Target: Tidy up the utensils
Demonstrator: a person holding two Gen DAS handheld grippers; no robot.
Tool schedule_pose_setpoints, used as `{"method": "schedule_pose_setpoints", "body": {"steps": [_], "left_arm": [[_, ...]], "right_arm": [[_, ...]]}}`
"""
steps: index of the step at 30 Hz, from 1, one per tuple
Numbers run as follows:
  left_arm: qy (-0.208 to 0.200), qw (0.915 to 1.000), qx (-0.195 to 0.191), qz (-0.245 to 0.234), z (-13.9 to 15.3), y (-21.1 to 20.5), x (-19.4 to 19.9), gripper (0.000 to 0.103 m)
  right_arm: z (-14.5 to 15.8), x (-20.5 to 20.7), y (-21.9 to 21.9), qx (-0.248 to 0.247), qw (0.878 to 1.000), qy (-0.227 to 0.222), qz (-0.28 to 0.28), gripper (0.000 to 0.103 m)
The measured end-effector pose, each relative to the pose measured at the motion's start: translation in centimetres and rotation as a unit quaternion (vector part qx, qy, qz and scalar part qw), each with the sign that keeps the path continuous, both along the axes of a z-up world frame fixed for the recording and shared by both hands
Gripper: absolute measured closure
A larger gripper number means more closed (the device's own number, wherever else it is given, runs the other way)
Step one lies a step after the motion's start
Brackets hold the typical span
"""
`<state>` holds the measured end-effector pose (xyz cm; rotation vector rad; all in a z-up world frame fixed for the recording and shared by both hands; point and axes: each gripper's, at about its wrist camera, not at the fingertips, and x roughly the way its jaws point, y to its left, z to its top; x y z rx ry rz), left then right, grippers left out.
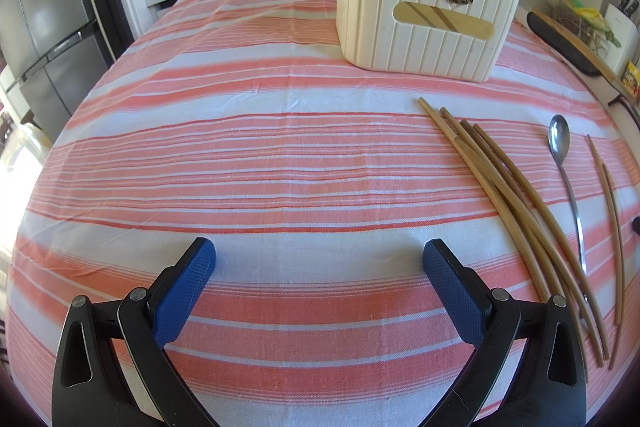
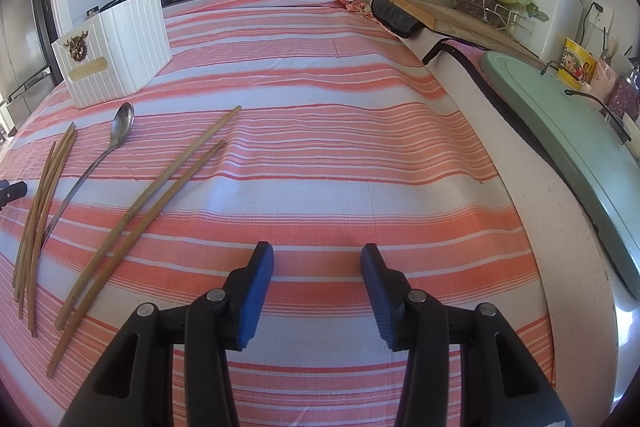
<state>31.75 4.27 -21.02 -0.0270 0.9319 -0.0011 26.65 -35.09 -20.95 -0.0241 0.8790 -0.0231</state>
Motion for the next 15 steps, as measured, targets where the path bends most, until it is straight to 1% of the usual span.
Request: {"method": "schedule_pose_setpoints", "body": {"steps": [15], "left_arm": [[0.000, 1.0000, 0.000, 0.000, 0.01, -0.02, -0.01, 0.000]], "right_arm": [[0.01, -0.01, 0.04, 0.003, 1.000, 0.000, 0.000, 0.057]]}}
